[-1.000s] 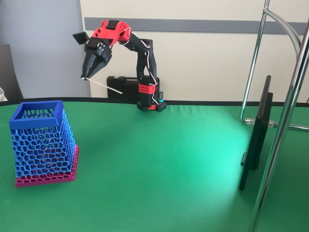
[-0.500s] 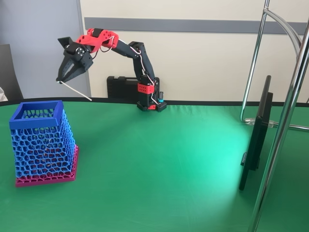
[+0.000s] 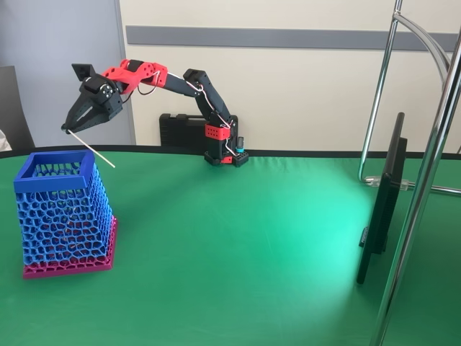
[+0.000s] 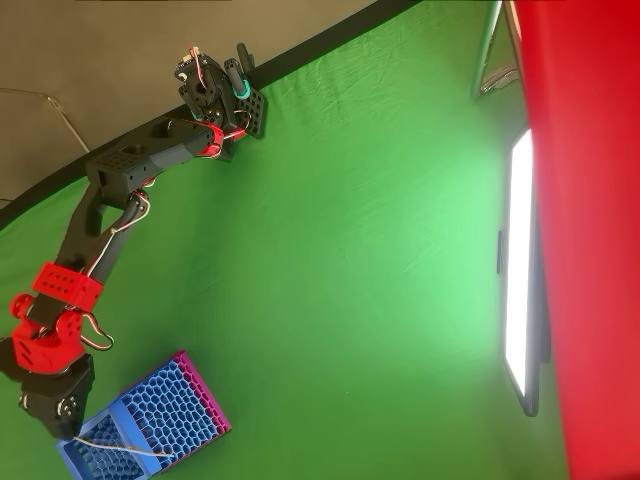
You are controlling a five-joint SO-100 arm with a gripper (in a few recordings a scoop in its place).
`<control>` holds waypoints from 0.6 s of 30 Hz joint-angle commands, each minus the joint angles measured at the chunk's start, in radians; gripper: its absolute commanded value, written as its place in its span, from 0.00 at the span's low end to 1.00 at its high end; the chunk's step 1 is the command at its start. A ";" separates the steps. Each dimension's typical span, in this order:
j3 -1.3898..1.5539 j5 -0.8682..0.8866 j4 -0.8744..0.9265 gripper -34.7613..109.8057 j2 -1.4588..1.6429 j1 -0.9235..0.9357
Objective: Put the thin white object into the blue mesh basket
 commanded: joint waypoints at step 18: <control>-0.018 -0.012 -0.298 0.24 -0.052 -0.017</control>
